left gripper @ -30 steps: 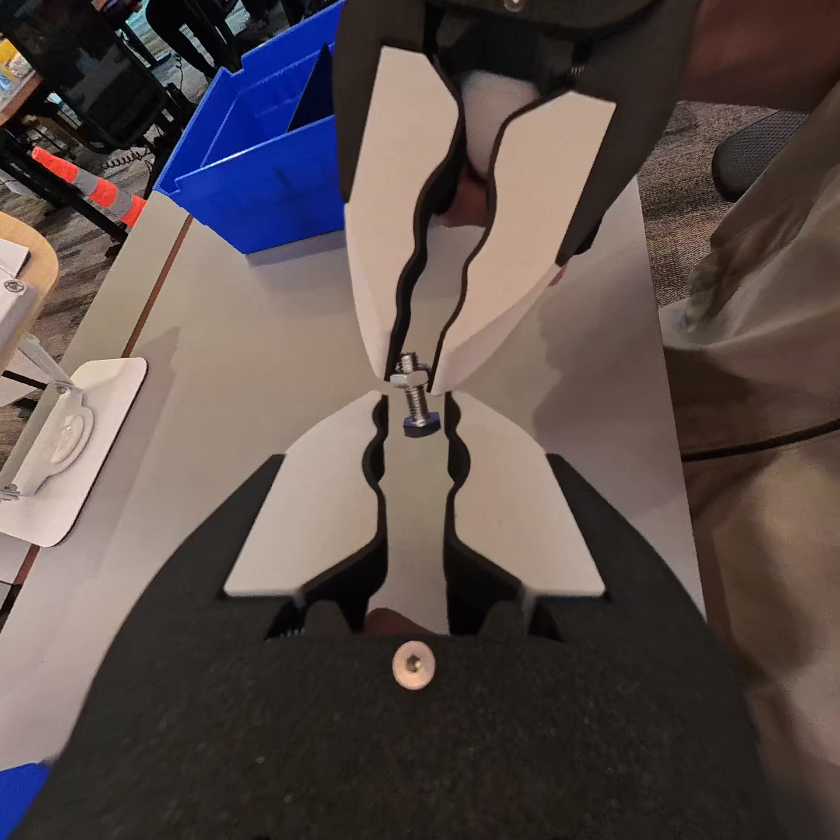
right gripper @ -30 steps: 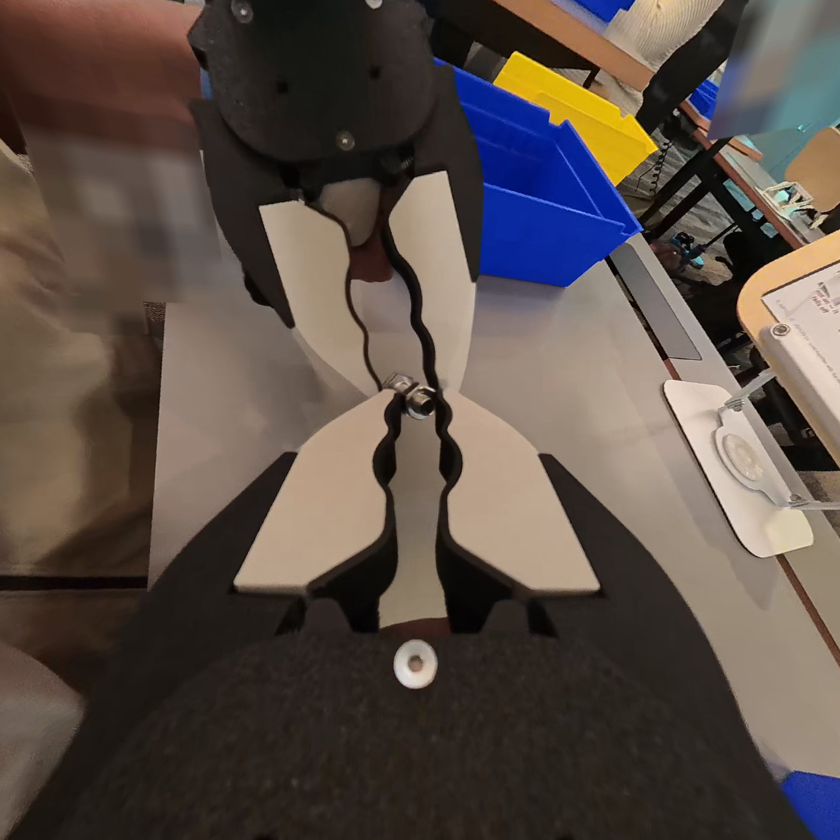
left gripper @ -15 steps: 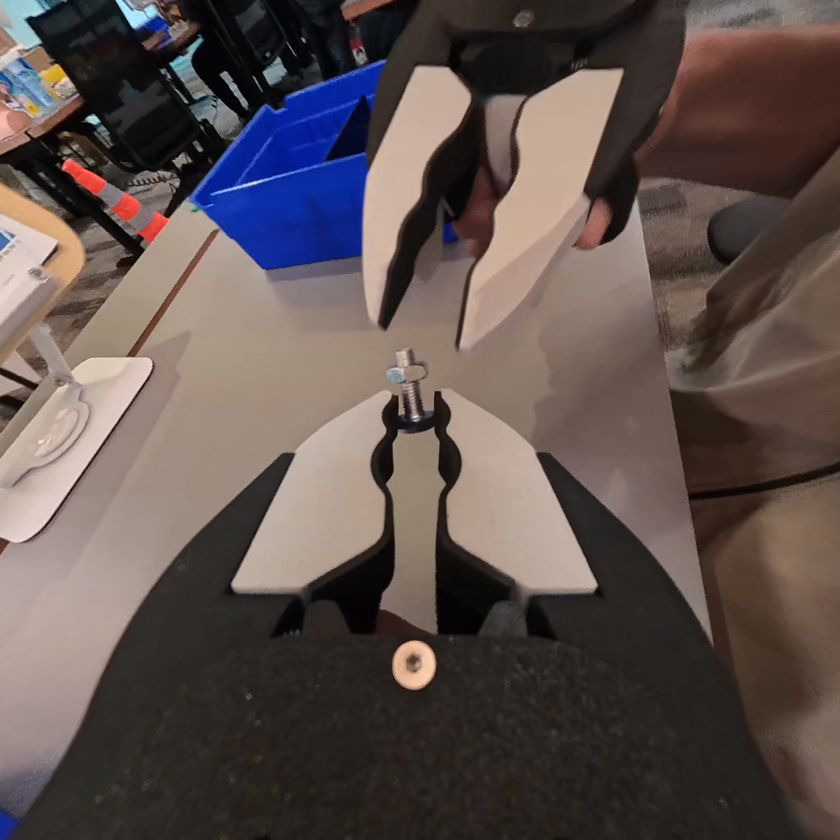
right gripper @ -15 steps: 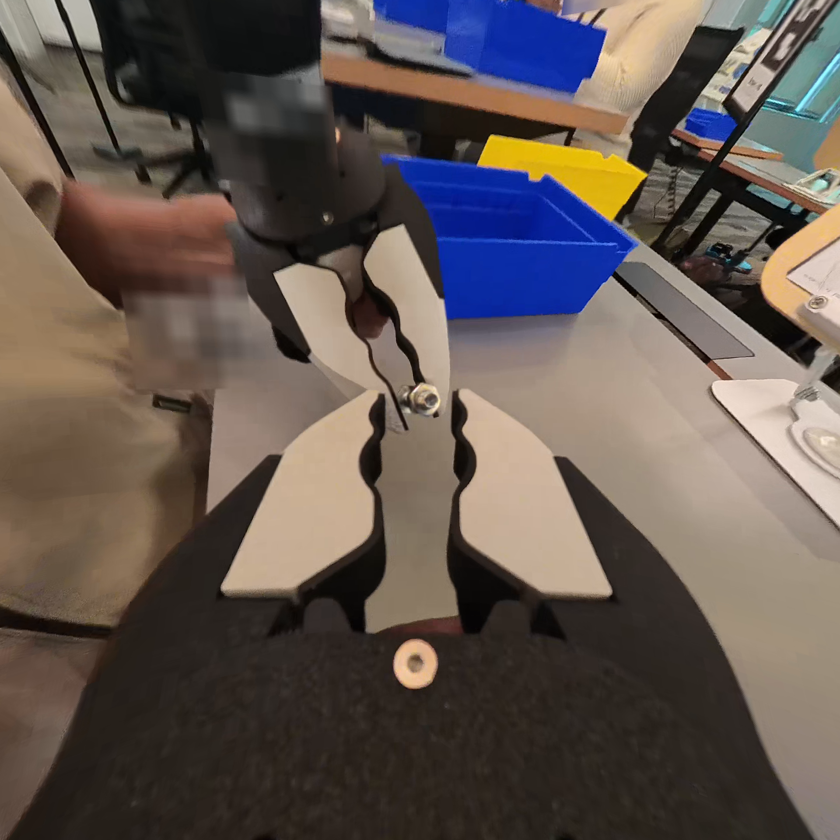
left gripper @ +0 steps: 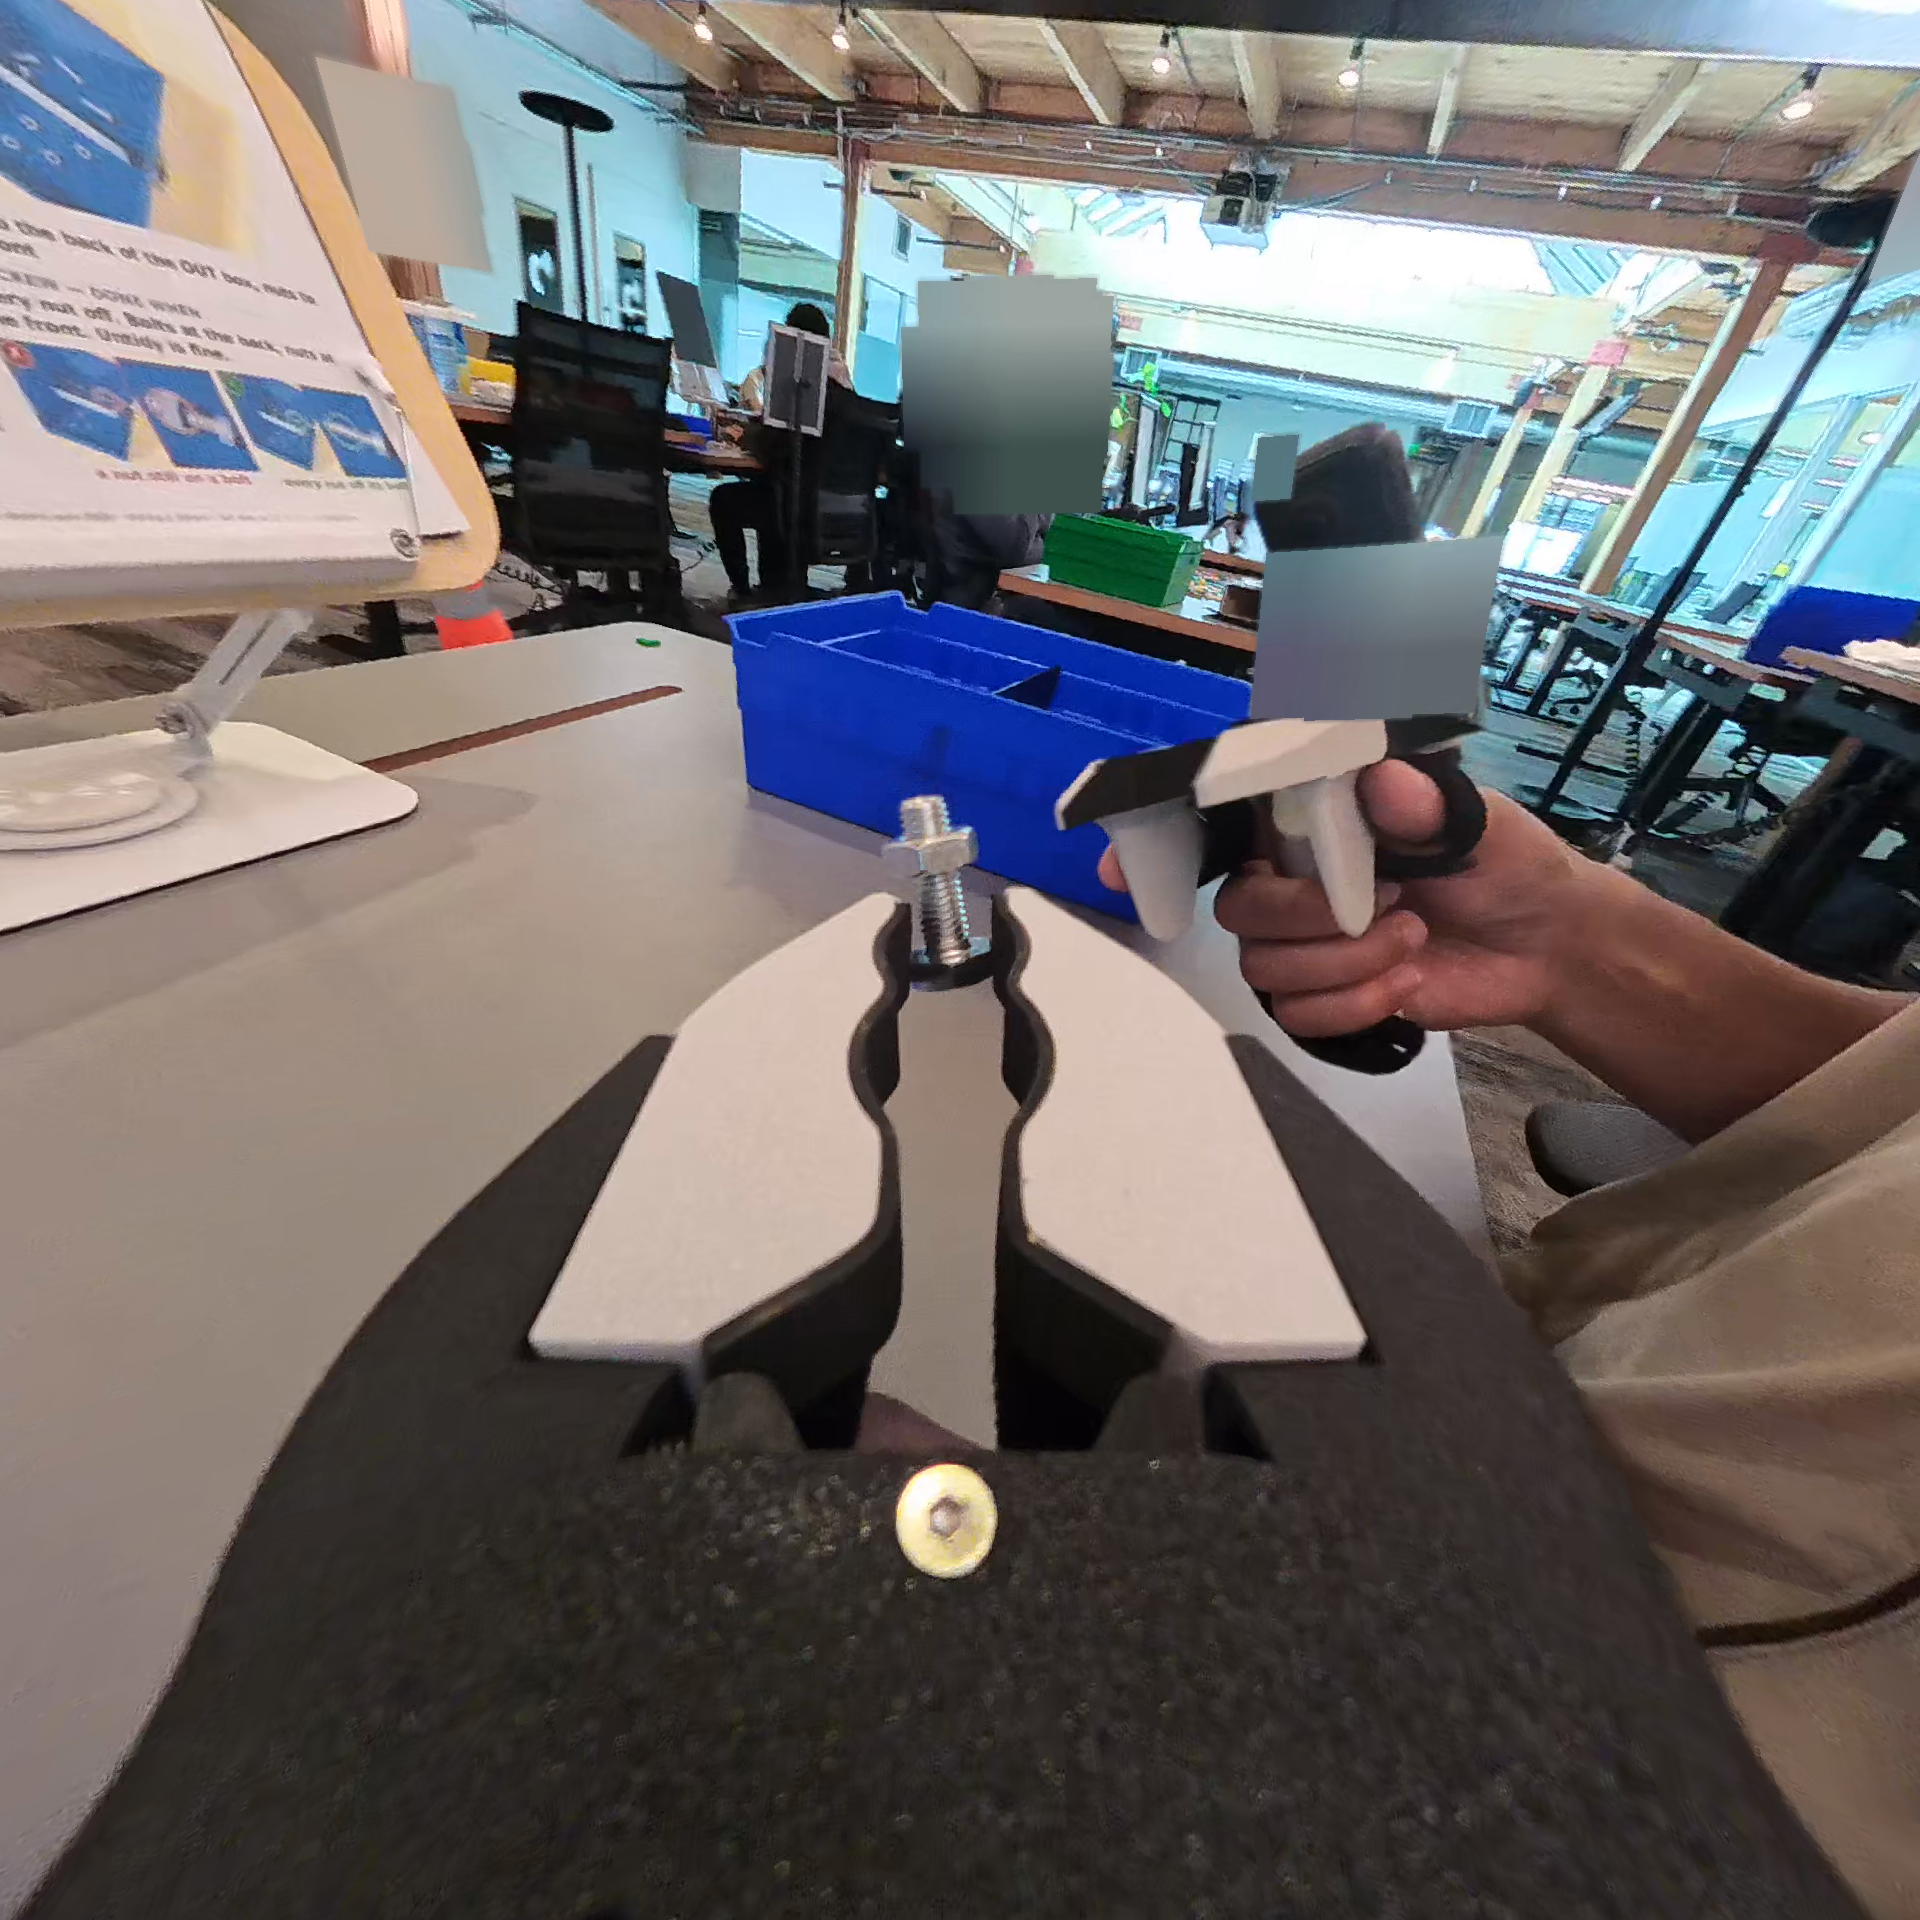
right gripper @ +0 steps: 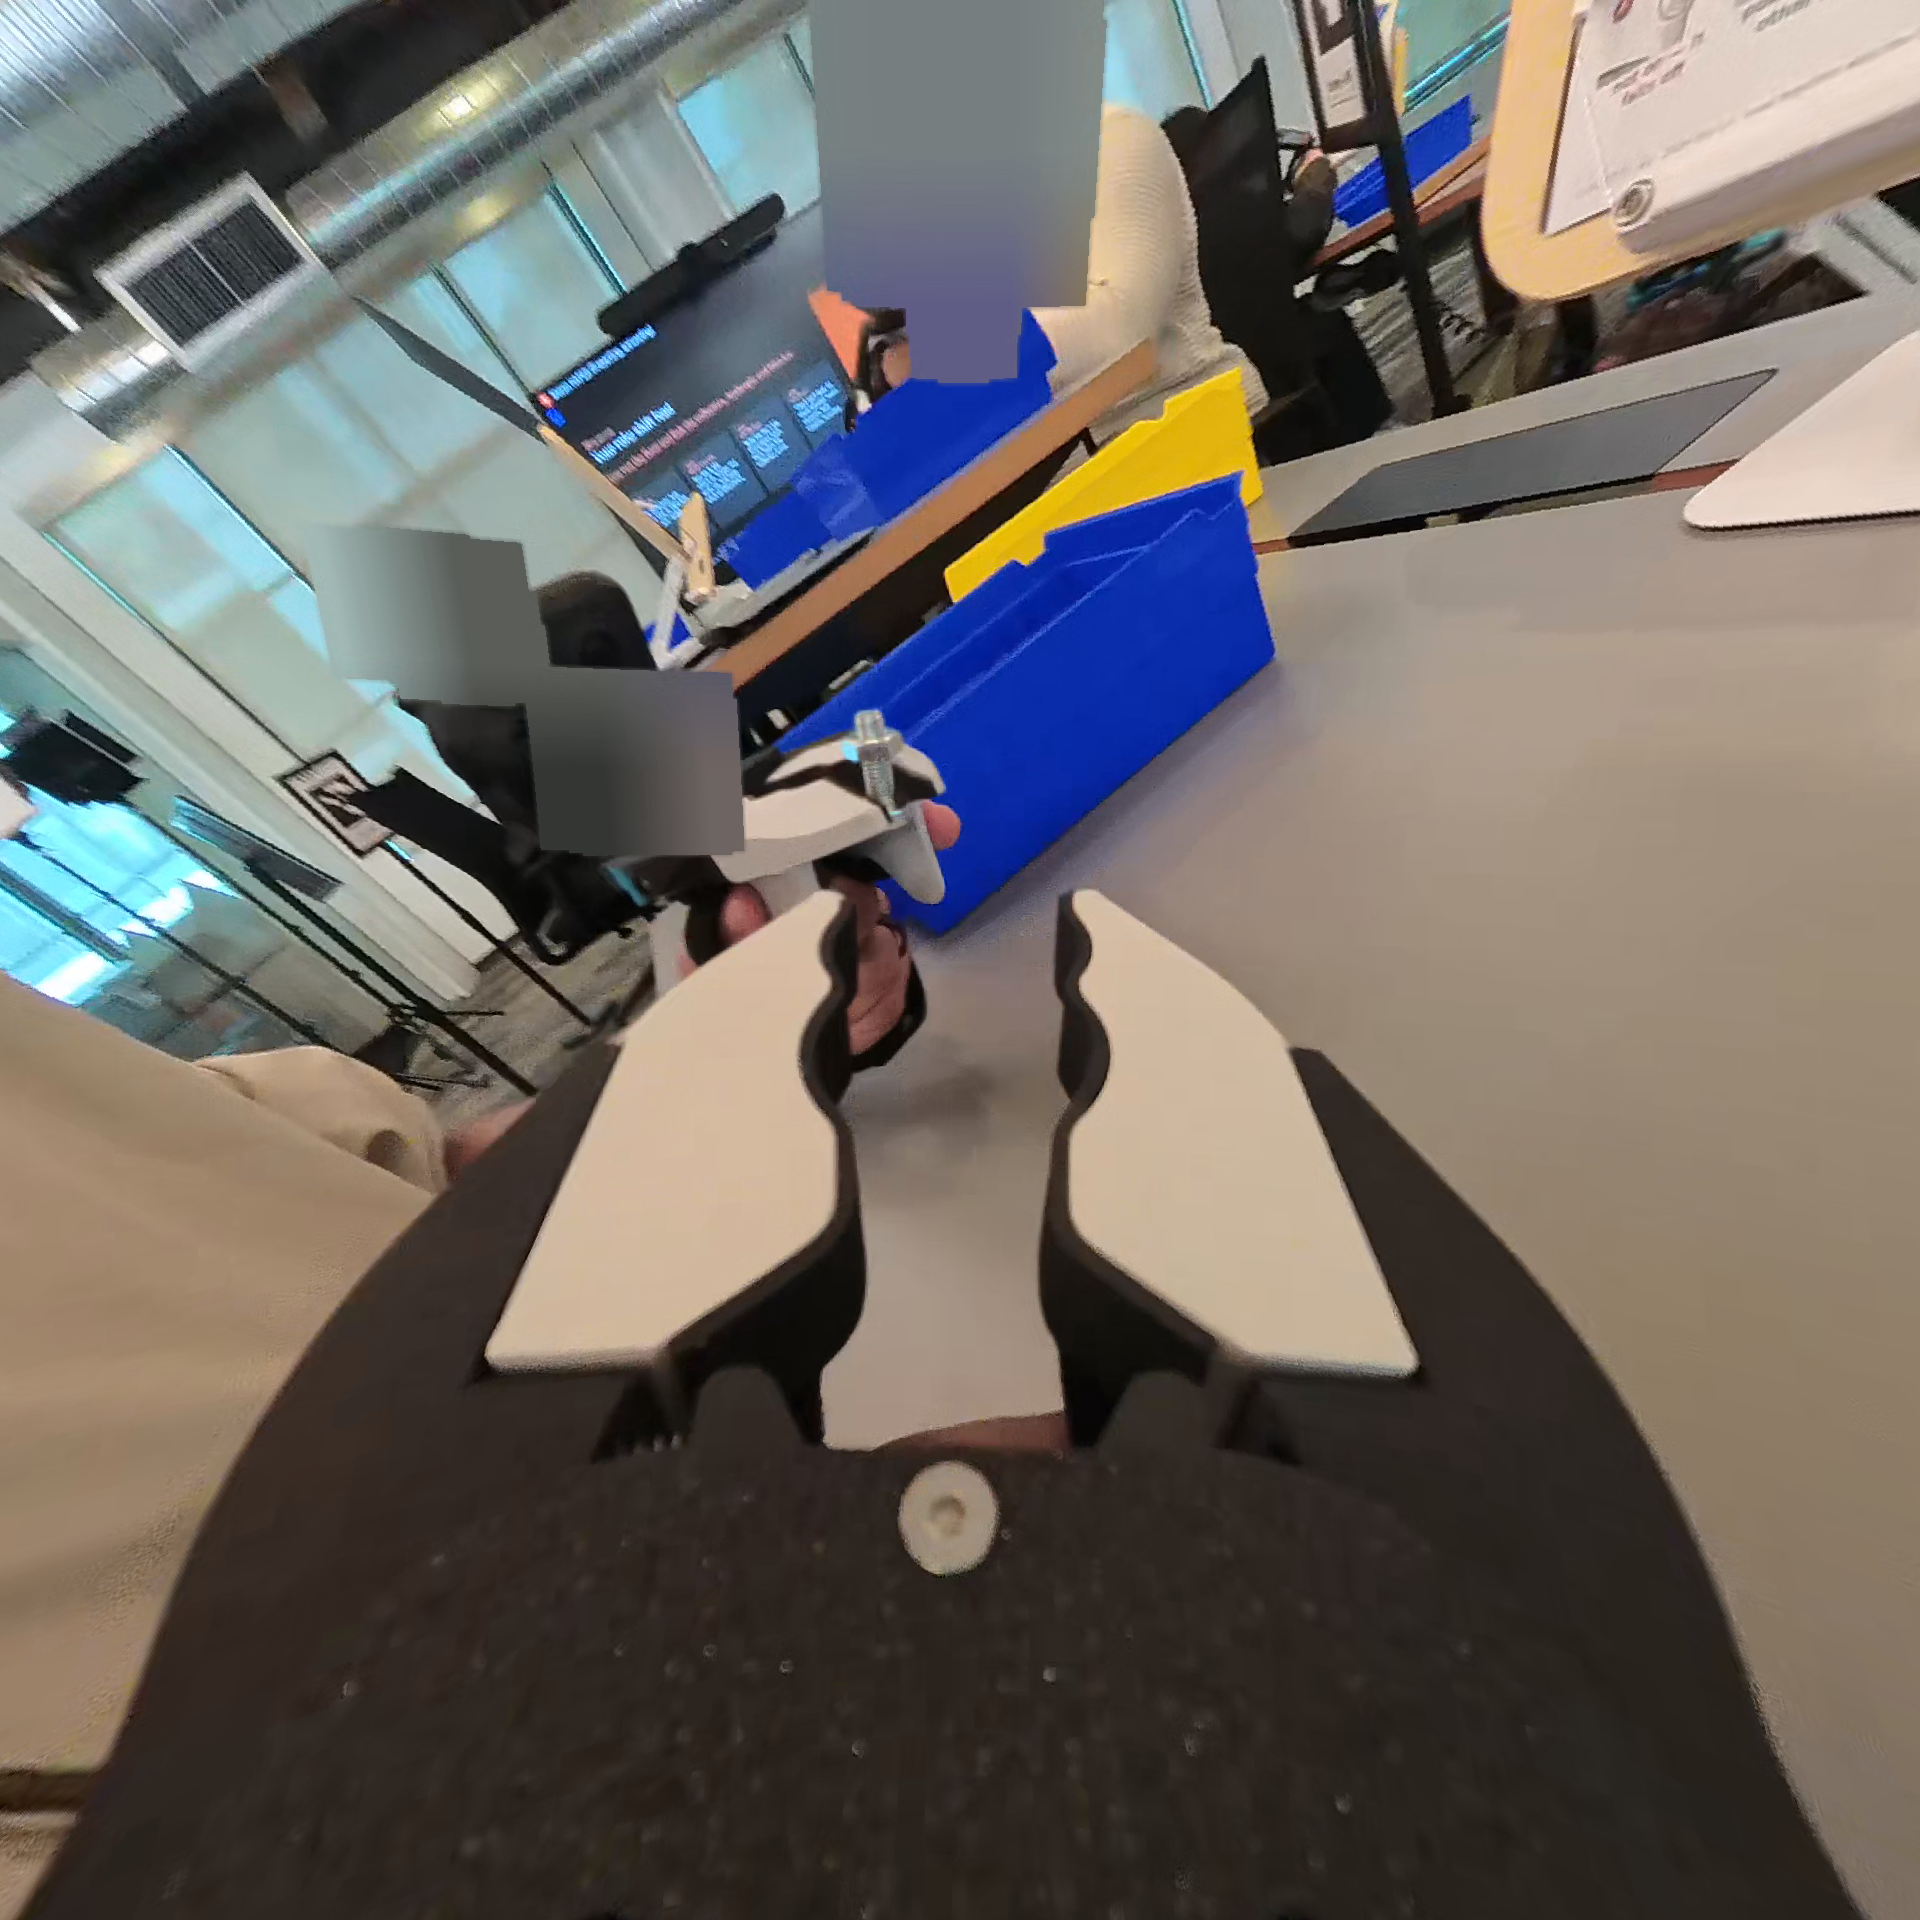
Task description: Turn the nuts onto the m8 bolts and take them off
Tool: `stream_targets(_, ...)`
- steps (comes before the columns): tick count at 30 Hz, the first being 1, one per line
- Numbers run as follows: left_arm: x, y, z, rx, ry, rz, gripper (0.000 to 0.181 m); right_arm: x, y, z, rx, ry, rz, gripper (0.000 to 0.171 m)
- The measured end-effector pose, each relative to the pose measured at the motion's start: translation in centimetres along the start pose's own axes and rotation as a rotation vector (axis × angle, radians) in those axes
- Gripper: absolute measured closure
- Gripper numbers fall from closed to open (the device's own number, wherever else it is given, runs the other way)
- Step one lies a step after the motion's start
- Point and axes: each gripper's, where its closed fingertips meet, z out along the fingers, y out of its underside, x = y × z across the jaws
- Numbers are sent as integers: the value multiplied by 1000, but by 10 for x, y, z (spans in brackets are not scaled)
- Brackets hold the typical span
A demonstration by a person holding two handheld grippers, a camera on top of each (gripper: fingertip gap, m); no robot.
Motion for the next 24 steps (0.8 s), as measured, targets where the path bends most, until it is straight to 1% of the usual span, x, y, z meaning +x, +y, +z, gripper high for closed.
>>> stream_targets(2,4,1,5,-11,25,0,167,-3,-1,5,-3,14,-54,135)
stream_targets(4,9,2,12,-39,67,10,167,-6,-8,12,5,27,-131,138)
stream_targets(7,7,-9,27,-48,110,13,167,-6,-24,26,-11,18,-229,139)
stream_targets(10,-16,-29,45,-71,77,68,167,4,-53,42,-24,-12,-290,139)
stream_targets(13,-41,-53,59,-60,49,102,167,19,-89,60,-37,-55,-342,142)
stream_targets(15,-57,-66,64,-29,21,108,167,29,-104,72,-63,-105,-340,144)
stream_targets(19,-78,-70,66,-9,-30,123,167,47,-114,91,-84,-175,-318,143)
stream_targets(22,-83,-65,65,-16,-46,128,167,51,-109,99,-101,-210,-323,143)
stream_targets(24,-84,-61,66,-21,-48,125,167,55,-105,102,-107,-199,-334,142)
